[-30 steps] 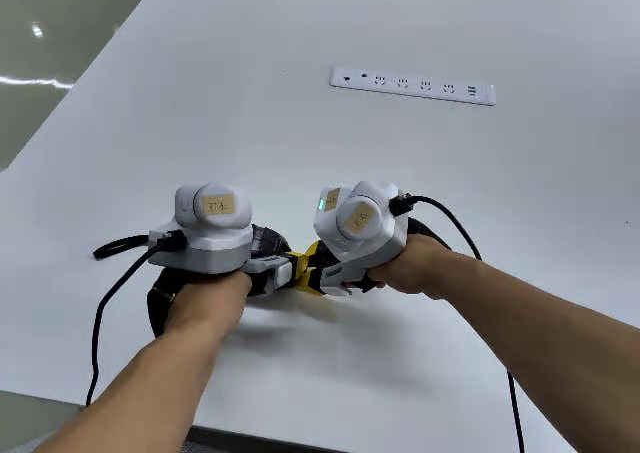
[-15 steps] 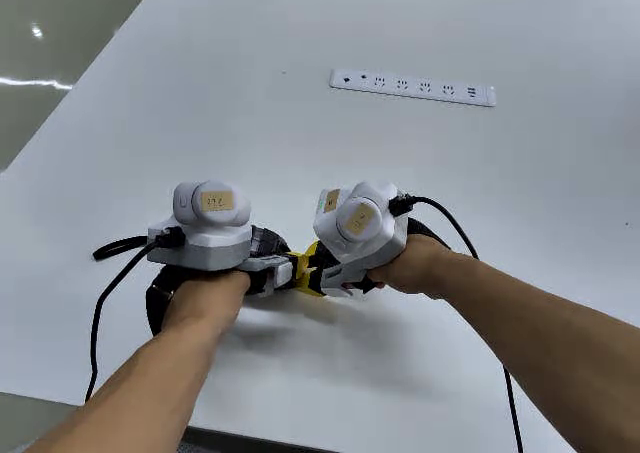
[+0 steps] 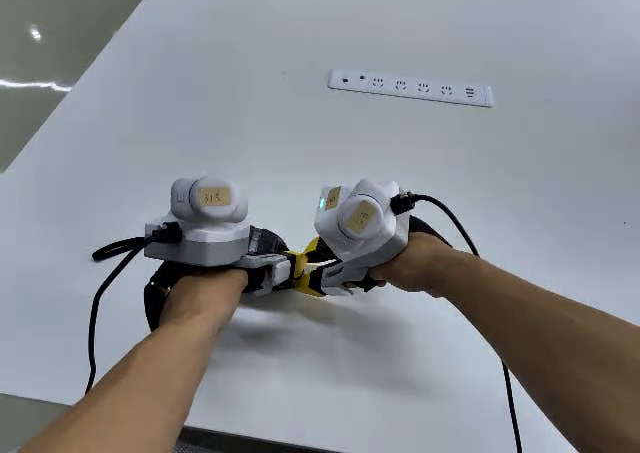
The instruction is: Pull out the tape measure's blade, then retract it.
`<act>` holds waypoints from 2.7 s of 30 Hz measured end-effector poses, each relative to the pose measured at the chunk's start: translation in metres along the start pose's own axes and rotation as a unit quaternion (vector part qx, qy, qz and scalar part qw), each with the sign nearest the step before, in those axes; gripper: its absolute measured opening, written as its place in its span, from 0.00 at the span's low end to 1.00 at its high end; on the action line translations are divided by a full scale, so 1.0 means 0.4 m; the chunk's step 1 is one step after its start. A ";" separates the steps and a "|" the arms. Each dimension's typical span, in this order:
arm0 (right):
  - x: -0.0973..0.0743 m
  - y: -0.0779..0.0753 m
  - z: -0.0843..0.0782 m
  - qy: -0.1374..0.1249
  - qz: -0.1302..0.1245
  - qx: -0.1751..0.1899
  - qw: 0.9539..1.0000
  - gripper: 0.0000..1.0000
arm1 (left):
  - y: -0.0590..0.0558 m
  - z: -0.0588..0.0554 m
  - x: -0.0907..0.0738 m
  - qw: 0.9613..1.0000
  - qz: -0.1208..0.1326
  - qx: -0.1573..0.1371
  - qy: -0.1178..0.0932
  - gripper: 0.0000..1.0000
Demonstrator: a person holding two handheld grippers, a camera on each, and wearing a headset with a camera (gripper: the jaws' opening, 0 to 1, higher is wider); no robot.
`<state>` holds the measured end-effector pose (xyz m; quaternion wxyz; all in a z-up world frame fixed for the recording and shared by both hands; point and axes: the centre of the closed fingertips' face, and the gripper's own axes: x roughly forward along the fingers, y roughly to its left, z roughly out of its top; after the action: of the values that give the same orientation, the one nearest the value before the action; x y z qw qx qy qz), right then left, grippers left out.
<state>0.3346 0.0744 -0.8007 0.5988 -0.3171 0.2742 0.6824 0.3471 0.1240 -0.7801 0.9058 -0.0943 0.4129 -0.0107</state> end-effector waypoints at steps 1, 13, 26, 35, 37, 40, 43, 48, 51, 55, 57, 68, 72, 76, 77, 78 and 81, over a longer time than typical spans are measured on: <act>-0.001 0.000 -0.001 0.001 0.000 0.000 1.000 0.20 | 0.000 0.002 -0.002 1.000 -0.001 0.000 0.000 0.65; -0.040 0.004 -0.016 0.000 -0.012 0.013 1.000 0.27 | -0.013 0.011 -0.021 1.000 -0.019 0.012 0.000 0.70; -0.084 0.015 -0.034 -0.009 -0.032 0.037 0.999 0.36 | -0.022 -0.007 -0.037 0.998 -0.036 0.044 0.005 0.74; -0.113 0.022 -0.053 -0.016 -0.044 0.059 0.997 0.43 | -0.024 -0.020 -0.052 0.997 -0.047 0.062 0.008 0.76; -0.119 0.024 -0.054 -0.019 -0.046 0.062 0.997 0.43 | -0.024 -0.021 -0.057 0.997 -0.051 0.063 0.006 0.77; -0.128 0.026 -0.057 -0.022 -0.049 0.068 0.996 0.45 | -0.025 -0.020 -0.060 0.996 -0.056 0.067 0.005 0.78; -0.138 0.029 -0.058 -0.025 -0.053 0.071 0.996 0.46 | -0.026 -0.020 -0.064 0.996 -0.061 0.072 0.003 0.78; -0.159 0.033 -0.071 -0.030 -0.059 0.085 0.994 0.50 | -0.023 -0.022 -0.073 0.994 -0.066 0.083 0.002 0.79; -0.171 0.037 -0.079 -0.032 -0.063 0.090 0.993 0.51 | -0.026 -0.023 -0.076 0.993 -0.075 0.089 0.000 0.80; -0.184 0.041 -0.090 -0.035 -0.068 0.096 0.992 0.53 | -0.032 -0.023 -0.084 0.991 -0.086 0.099 -0.007 0.80; -0.191 0.045 -0.096 -0.036 -0.070 0.099 0.992 0.54 | -0.033 -0.023 -0.084 0.991 -0.089 0.103 -0.010 0.81; -0.224 0.060 -0.117 -0.057 -0.089 0.128 0.986 0.61 | -0.037 -0.023 -0.103 0.986 -0.107 0.126 -0.029 0.84; -0.235 0.067 -0.126 -0.063 -0.096 0.138 0.984 0.63 | -0.038 -0.029 -0.110 0.983 -0.112 0.139 -0.030 0.85; -0.247 0.070 -0.136 -0.068 -0.103 0.147 0.981 0.64 | -0.042 -0.036 -0.119 0.981 -0.120 0.148 -0.033 0.85; -0.249 0.071 -0.137 -0.068 -0.105 0.148 0.981 0.64 | -0.041 -0.037 -0.119 0.981 -0.120 0.149 -0.034 0.85; -0.252 0.071 -0.139 -0.070 -0.107 0.150 0.980 0.64 | -0.041 -0.037 -0.121 0.981 -0.121 0.150 -0.036 0.85; -0.262 0.075 -0.144 -0.075 -0.112 0.158 0.978 0.66 | -0.042 -0.037 -0.128 0.980 -0.125 0.149 -0.042 0.86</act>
<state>0.3194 -0.0403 -0.7585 0.7329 -0.1949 0.2958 0.5808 0.3034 0.1102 -0.7483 0.9178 -0.0097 0.3532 -0.1813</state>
